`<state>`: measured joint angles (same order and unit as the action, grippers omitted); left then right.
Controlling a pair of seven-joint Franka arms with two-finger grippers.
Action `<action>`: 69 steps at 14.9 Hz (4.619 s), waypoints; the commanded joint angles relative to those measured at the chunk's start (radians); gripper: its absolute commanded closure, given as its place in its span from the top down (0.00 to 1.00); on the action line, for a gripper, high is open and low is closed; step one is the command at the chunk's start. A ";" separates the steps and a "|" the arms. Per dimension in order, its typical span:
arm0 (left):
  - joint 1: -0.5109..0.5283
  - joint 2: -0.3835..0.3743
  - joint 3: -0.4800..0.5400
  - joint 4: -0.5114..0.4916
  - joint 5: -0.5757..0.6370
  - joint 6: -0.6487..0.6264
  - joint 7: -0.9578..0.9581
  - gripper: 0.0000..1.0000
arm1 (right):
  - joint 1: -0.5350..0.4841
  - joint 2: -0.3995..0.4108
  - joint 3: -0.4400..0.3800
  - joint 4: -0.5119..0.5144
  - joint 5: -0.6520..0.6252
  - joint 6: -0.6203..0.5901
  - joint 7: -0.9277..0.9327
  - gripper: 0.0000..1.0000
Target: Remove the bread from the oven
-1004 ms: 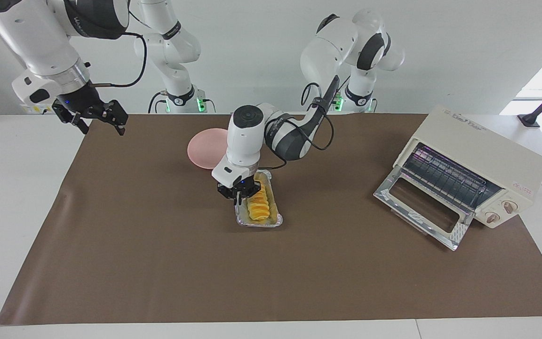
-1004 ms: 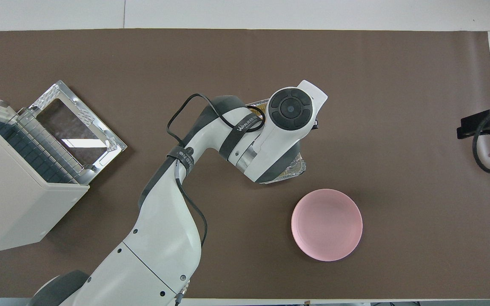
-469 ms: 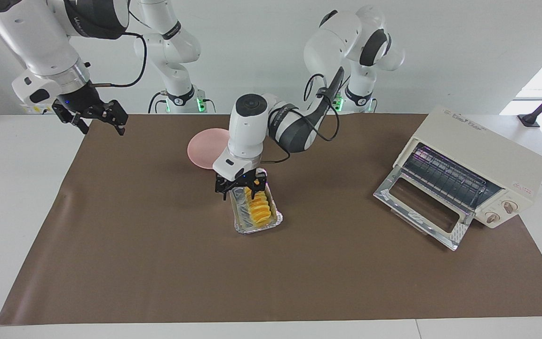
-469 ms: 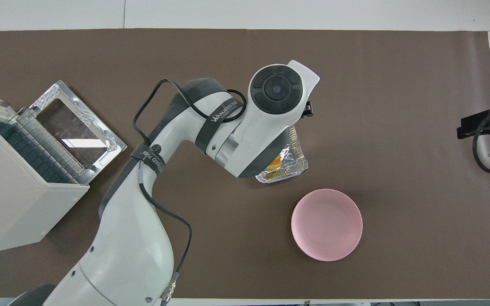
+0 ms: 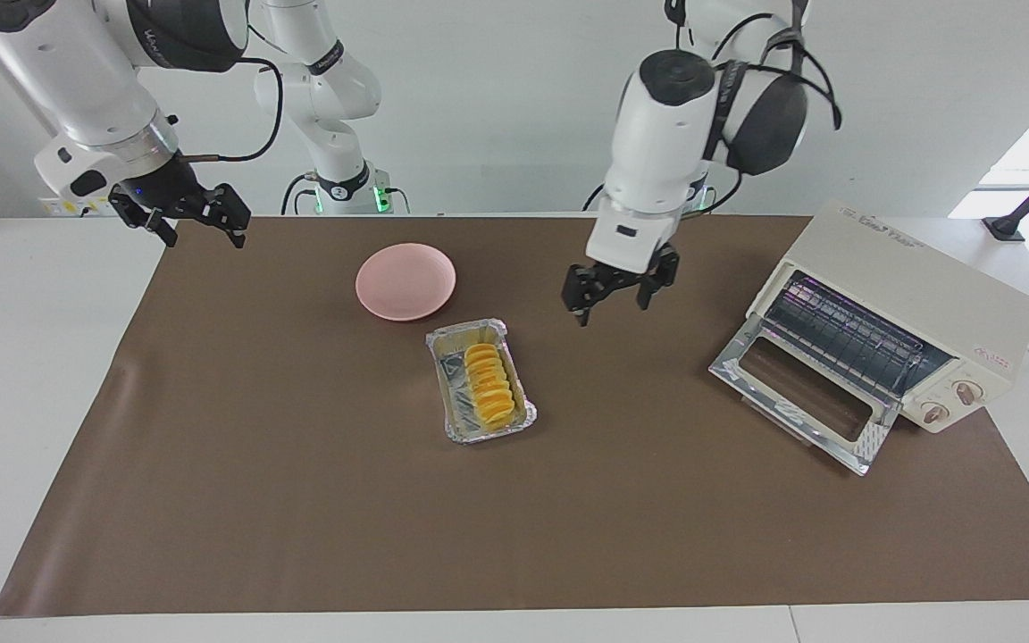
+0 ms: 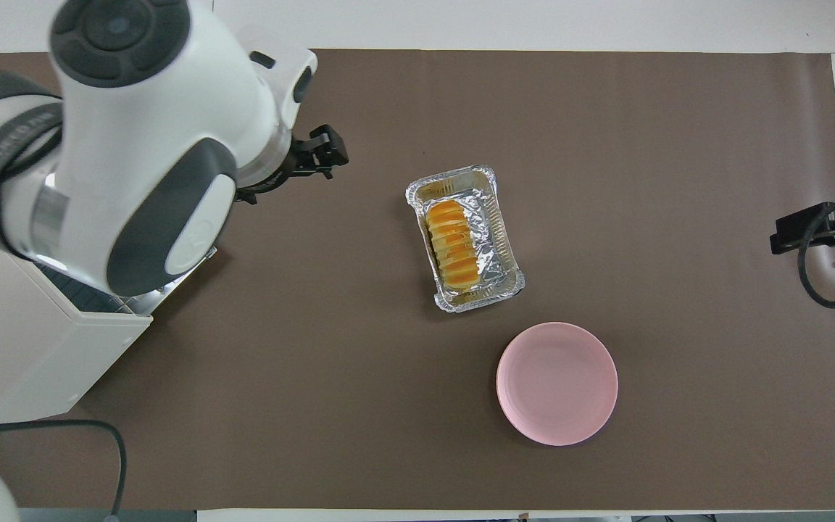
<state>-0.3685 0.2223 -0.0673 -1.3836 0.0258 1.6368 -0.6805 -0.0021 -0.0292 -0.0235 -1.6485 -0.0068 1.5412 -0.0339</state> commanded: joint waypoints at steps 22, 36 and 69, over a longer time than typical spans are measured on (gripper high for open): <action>0.404 -0.330 -0.008 -0.348 -0.015 -0.181 0.765 1.00 | 0.367 0.390 0.017 -0.274 0.186 0.757 0.309 0.32; 0.342 -0.331 -0.014 -0.322 -0.014 -0.221 0.757 1.00 | 0.099 0.356 0.016 -0.289 0.367 0.694 0.048 0.00; 0.353 -0.331 -0.009 -0.316 -0.014 -0.221 0.753 1.00 | 0.218 0.404 0.016 -0.254 0.292 0.794 0.152 0.37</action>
<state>-0.0188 -0.0934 -0.0784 -1.6976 0.0189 1.4322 0.0751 0.2170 0.3794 -0.0104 -1.8877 0.2957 2.3153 0.0999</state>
